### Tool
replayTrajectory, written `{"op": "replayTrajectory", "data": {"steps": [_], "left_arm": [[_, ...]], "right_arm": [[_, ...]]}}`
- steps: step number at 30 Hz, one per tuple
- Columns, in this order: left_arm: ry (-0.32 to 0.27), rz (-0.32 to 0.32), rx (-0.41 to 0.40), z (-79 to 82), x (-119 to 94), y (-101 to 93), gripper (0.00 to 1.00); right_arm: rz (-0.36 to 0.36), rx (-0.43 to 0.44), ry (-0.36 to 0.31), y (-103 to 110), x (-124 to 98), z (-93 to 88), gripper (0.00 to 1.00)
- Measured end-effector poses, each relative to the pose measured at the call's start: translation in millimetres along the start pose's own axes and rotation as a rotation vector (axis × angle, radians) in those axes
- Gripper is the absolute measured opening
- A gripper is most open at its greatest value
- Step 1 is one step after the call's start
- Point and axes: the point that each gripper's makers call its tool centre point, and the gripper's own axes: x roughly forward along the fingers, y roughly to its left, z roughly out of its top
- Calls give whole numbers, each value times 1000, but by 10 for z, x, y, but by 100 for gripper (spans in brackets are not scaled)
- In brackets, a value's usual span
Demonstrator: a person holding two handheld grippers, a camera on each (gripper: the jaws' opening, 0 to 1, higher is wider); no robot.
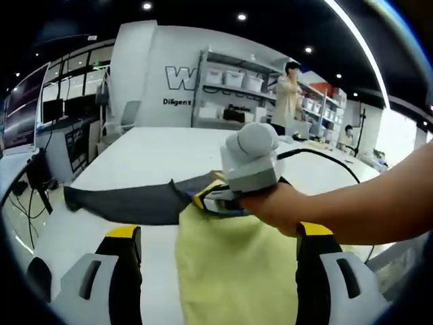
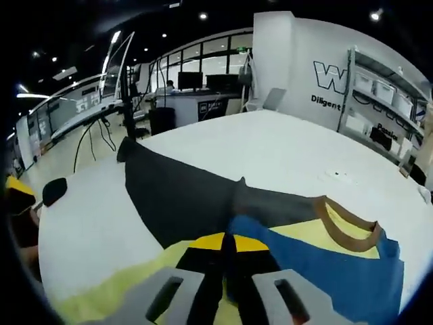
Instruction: Fold the garment on the visible template until the final outline fits inside the template.
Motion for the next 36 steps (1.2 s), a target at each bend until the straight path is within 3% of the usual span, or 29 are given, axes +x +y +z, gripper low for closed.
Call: {"op": "replayTrajectory", "data": {"steps": [2,8,17,26,36], "left_arm": [[2,2,0,-4,2,4,92],[7,4,2,-14,10,3,91],[21,-1,12,-45,24,-24,91],[24,0,13,-53,20,-14,91],[29,-5,18,-65,23,-23,91]], "right_arm": [[47,17,-3,95,8,4,0],[-12,26,-48,-137,-106,69,0],[28,9,48,25,-57,-237,0],[11,-5,31,-9,-66,-213,0],[-24,-2,10,-96,-99,-172,19]]}}
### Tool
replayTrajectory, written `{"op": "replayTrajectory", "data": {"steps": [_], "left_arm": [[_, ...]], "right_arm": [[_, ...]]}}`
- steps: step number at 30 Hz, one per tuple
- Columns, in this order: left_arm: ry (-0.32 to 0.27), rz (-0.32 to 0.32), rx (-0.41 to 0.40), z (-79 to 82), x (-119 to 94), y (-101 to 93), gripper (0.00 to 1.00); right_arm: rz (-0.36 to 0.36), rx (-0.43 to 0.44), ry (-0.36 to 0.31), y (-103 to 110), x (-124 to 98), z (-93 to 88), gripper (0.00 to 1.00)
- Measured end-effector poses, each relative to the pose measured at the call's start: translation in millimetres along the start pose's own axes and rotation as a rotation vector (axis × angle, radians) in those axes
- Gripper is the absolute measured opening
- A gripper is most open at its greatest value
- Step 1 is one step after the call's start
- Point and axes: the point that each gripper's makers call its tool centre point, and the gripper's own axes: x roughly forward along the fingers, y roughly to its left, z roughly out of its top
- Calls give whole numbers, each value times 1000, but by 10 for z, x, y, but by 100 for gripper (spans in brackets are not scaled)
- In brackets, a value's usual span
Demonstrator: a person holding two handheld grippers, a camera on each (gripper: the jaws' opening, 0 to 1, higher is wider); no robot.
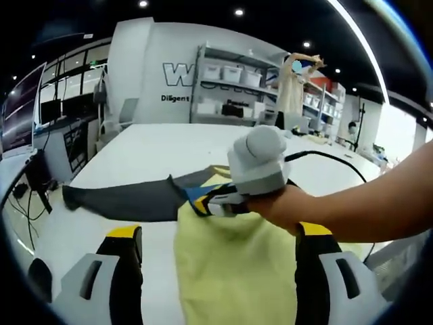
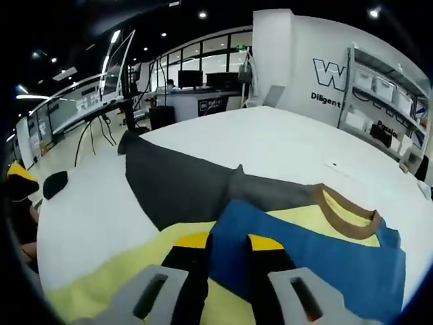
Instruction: Fold the garment on the visible template until the final outline fits inside the template.
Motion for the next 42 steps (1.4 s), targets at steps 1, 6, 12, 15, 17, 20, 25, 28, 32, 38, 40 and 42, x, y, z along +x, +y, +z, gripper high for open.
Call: {"op": "replayTrajectory", "data": {"steps": [1,6,12,15,17,20,25,28,32,38,40,42], "left_arm": [[0,-1,0,-1,1,0,91],[0,-1,2,0,3,-2,91],[3,-3,7,-4,11,-14,91],[6,-5,13,-9,16,-25,91],[7,-7,16,-11,17,-31,91],[10,-9,21,-15,20,-41,91],[11,-13,25,-16,21,-52,91],[10,-16,27,-13,22,-60,91],[16,-20,35,-25,28,-75,91],[25,-30,48,-50,41,-109,90],[30,-34,53,-59,44,-122,90],[34,-36,60,-73,45,-130,90]], "right_arm": [[-4,1,0,-8,-6,-4,23],[-34,34,-8,-117,-56,-20,42],[-47,56,-33,-199,-127,6,48],[-53,62,-41,-224,-181,16,48],[-54,61,-44,-238,-202,22,48],[-61,63,-53,-273,-245,43,48],[-65,62,-66,-306,-337,82,46],[-73,62,-78,-361,-433,105,46],[-86,63,-98,-433,-595,126,46],[-104,72,-118,-529,-870,74,45],[-111,71,-126,-560,-966,61,45],[-122,72,-140,-611,-1109,47,44]]}}
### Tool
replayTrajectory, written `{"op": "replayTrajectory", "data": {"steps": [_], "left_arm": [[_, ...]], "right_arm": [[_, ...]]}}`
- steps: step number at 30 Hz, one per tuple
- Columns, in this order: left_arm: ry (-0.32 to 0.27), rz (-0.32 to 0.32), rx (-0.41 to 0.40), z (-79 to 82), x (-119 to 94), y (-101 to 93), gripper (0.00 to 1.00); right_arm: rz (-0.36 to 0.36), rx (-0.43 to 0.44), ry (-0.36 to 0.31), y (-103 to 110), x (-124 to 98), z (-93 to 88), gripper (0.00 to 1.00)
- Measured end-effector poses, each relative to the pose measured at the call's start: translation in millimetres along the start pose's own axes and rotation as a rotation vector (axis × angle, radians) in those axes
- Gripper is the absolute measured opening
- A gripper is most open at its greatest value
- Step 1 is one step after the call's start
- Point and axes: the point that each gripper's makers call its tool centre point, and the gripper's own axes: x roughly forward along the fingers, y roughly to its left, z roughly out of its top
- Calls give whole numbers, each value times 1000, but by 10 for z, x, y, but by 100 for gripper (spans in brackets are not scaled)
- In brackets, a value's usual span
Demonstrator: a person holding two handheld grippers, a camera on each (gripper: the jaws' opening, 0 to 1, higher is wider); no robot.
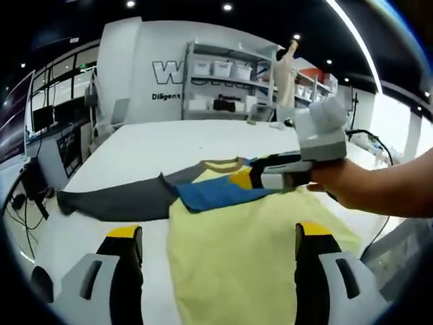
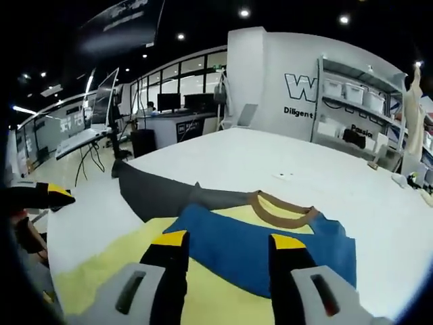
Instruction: Fold the garment on the visible template until the final outline fits inside the template.
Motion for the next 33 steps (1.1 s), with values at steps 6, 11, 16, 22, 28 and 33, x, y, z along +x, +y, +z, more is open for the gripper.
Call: {"op": "replayTrajectory", "data": {"steps": [6,11,16,22,28,33], "left_arm": [[8,-3,4,-23,-2,-14,90],[16,-11,15,-41,14,-42,90],[27,-17,28,-63,22,-69,90],[33,-16,31,-76,20,-72,90],[34,-14,30,-83,11,-69,90],[34,-14,21,-80,1,-67,90]], "right_arm": [[-20,16,-32,-142,-316,11,45],[-44,23,-66,-263,-696,32,45],[-60,31,-82,-319,-984,0,45],[-74,42,-87,-328,-1252,-91,45],[-84,69,-94,-274,-1546,-174,44],[-85,68,-95,-228,-1626,-226,43]]}}
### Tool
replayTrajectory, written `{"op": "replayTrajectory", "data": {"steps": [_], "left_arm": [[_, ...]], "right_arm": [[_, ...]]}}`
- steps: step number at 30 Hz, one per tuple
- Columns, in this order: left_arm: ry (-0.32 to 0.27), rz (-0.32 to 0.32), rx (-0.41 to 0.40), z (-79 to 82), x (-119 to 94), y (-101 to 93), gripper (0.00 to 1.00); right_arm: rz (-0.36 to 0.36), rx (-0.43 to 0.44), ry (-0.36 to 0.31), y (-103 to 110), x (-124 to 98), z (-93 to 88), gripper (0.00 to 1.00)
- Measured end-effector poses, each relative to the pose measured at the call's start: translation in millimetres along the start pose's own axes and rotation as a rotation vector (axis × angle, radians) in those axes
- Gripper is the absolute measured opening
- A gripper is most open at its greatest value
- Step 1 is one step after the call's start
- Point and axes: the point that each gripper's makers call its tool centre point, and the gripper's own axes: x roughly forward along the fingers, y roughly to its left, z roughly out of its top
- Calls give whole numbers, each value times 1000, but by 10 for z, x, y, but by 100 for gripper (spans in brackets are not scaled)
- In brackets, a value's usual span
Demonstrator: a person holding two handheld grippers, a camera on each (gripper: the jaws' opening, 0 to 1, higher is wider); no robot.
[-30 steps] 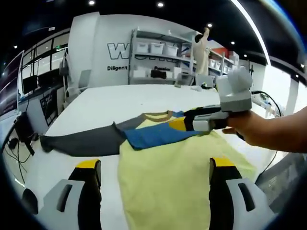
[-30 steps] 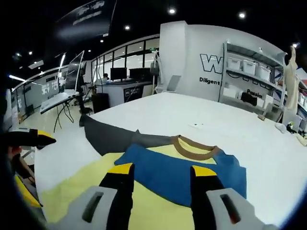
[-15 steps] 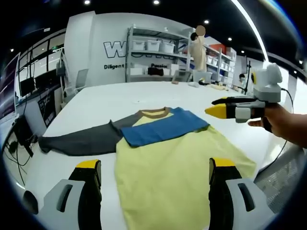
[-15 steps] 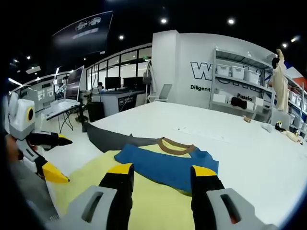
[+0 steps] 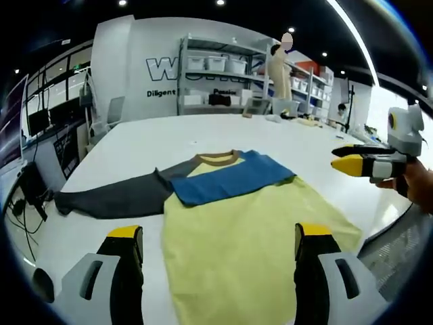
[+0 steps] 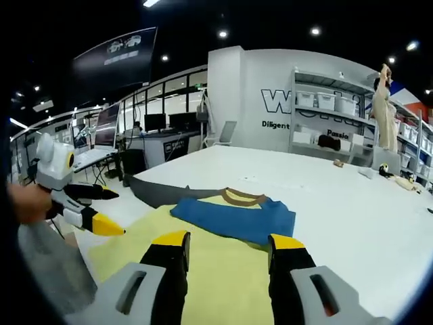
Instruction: Fold the garment on the visible template until the final outline fits inside the template.
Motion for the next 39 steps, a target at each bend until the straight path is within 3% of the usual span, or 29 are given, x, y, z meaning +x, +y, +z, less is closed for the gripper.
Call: {"op": "replayTrajectory", "data": {"steps": [8,16,28,35,39], "left_arm": [[-32,62,-80,130,-115,361,89],[-58,235,-115,196,-157,1283,87],[-62,384,-158,113,14,2261,83],[-43,430,-228,-52,123,2705,81],[-47,441,-266,-76,165,2861,79]], "right_arm": [[20,-7,-4,57,35,8,43],[13,-8,-10,21,28,19,43],[0,-6,5,-27,40,-26,42],[-6,-7,17,-50,64,-56,42],[-8,-11,26,-56,77,-77,42]]}}
